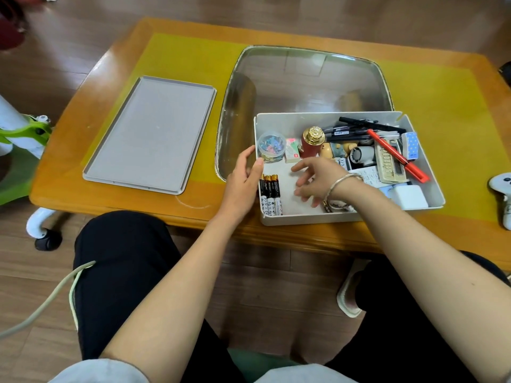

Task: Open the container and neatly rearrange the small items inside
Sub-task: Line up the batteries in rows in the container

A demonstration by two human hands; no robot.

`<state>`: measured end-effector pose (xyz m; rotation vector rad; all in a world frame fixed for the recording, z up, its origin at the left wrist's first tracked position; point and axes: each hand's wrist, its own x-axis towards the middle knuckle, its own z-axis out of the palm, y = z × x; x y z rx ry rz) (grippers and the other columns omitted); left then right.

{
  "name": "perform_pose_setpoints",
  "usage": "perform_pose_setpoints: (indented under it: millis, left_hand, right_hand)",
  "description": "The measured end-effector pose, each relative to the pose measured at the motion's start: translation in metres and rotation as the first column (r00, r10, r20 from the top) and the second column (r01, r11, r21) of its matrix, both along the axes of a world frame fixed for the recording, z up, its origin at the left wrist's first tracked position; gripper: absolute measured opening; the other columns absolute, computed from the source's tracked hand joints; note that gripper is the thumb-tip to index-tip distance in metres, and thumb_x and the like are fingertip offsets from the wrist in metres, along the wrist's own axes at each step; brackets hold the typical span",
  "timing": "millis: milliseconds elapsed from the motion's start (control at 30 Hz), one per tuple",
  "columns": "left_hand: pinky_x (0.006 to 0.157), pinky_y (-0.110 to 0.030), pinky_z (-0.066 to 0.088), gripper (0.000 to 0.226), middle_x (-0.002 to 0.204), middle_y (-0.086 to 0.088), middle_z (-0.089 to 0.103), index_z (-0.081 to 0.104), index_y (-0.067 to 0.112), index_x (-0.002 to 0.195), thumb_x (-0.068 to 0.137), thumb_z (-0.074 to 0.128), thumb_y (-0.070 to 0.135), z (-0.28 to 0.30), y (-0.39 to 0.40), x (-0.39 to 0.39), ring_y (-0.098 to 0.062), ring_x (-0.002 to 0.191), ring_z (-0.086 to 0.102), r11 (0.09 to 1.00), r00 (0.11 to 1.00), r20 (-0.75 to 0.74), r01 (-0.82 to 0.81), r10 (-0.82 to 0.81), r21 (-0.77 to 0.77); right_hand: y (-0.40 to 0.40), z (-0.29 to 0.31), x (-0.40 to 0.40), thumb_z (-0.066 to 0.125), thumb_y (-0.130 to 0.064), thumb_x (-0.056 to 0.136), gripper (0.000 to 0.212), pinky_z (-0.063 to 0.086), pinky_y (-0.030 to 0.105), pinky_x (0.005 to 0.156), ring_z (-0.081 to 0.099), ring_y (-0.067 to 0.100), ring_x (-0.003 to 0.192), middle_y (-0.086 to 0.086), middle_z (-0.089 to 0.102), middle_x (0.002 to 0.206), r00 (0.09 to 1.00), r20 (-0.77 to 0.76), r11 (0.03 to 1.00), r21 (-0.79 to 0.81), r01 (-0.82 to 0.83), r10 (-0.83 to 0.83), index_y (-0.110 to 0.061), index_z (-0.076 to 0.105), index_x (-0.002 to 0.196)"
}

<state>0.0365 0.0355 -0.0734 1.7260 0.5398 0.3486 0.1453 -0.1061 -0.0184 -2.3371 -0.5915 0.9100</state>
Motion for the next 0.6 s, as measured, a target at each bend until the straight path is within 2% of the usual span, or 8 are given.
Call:
perform_pose_setpoints:
  millis: [67,100,200,267,333,433,533,600]
  left_hand:
    - [0.072,-0.015,0.052,0.043,0.104,0.029,0.053,0.039,0.025,0.140,0.100,0.043,0.039,0.000,0.000,0.000,0.018,0.093,0.055,1.000,1.000,0.005,0.005,-0.005,-0.007]
    - [0.068,-0.011,0.051,0.043,0.103,0.031,0.052,0.038,0.024,0.140,0.100,0.043,0.038,0.000,0.000,0.000,0.021,0.092,0.055,1.000,1.000,0.010,0.007,-0.007,-0.014]
    - [0.062,-0.006,0.048,0.043,0.101,0.033,0.052,0.038,0.022,0.140,0.100,0.043,0.036,0.000,-0.001,0.000,0.024,0.089,0.054,0.999,1.000,0.017,0.008,-0.007,-0.034]
    - [0.062,-0.008,0.049,0.043,0.100,0.033,0.052,0.038,0.022,0.140,0.100,0.043,0.036,0.001,0.000,0.000,0.023,0.090,0.054,0.999,1.000,0.014,0.008,-0.008,-0.040]
    - [0.063,-0.009,0.050,0.043,0.101,0.033,0.052,0.038,0.022,0.141,0.100,0.043,0.036,0.001,0.000,0.000,0.023,0.090,0.054,0.999,1.000,0.010,0.011,-0.010,-0.044]
    - [0.062,-0.008,0.050,0.043,0.095,0.036,0.055,0.038,0.022,0.141,0.100,0.043,0.036,0.000,0.000,-0.001,0.023,0.088,0.055,1.000,1.000,0.002,0.006,-0.006,-0.028]
    - [0.062,-0.008,0.050,0.043,0.084,0.044,0.056,0.038,0.020,0.141,0.100,0.043,0.035,0.000,0.000,-0.001,0.022,0.085,0.056,1.000,1.000,-0.006,0.000,0.000,-0.008]
    - [0.063,-0.009,0.050,0.043,0.082,0.046,0.056,0.039,0.020,0.141,0.100,0.043,0.035,-0.002,0.000,-0.001,0.022,0.083,0.056,1.000,1.000,-0.009,0.001,-0.001,-0.002]
  right_hand:
    - [-0.009,0.006,0.013,0.074,-0.004,0.077,0.036,0.047,0.017,0.042,0.064,0.012,0.055,0.003,0.067,0.082,0.986,0.164,0.998,-0.055,-0.020,0.028,-0.013,0.061,0.109]
    - [-0.013,0.008,0.019,0.076,-0.008,0.076,0.032,0.048,0.017,0.049,0.064,0.013,0.062,0.001,0.068,0.083,0.963,0.262,0.993,-0.113,-0.040,0.068,-0.015,0.063,0.105]
    - [-0.019,0.009,0.029,0.076,-0.013,0.076,0.026,0.050,0.030,0.079,0.061,0.019,0.090,0.001,0.067,0.094,0.866,0.453,0.957,-0.275,-0.087,0.210,-0.018,0.067,0.100]
    - [-0.017,0.006,0.029,0.070,-0.014,0.080,0.026,0.050,0.034,0.083,0.060,0.024,0.098,0.004,0.066,0.105,0.790,0.528,0.924,-0.363,-0.122,0.311,-0.022,0.066,0.104]
    - [-0.012,0.002,0.027,0.064,-0.014,0.084,0.027,0.048,0.034,0.081,0.059,0.027,0.103,0.005,0.062,0.114,0.726,0.553,0.879,-0.452,-0.151,0.409,-0.026,0.065,0.108]
    - [-0.004,-0.005,0.023,0.059,-0.011,0.085,0.026,0.047,0.032,0.074,0.060,0.028,0.098,0.005,0.062,0.112,0.694,0.510,0.811,-0.554,-0.186,0.508,-0.025,0.067,0.106]
    - [0.000,-0.006,0.022,0.057,-0.010,0.085,0.023,0.049,0.032,0.071,0.061,0.029,0.093,0.007,0.065,0.105,0.686,0.496,0.801,-0.558,-0.217,0.531,-0.021,0.069,0.101]
    - [0.002,-0.006,0.022,0.057,-0.019,0.087,0.017,0.053,0.035,0.074,0.061,0.029,0.092,0.008,0.067,0.100,0.679,0.527,0.829,-0.509,-0.230,0.511,-0.019,0.069,0.100]
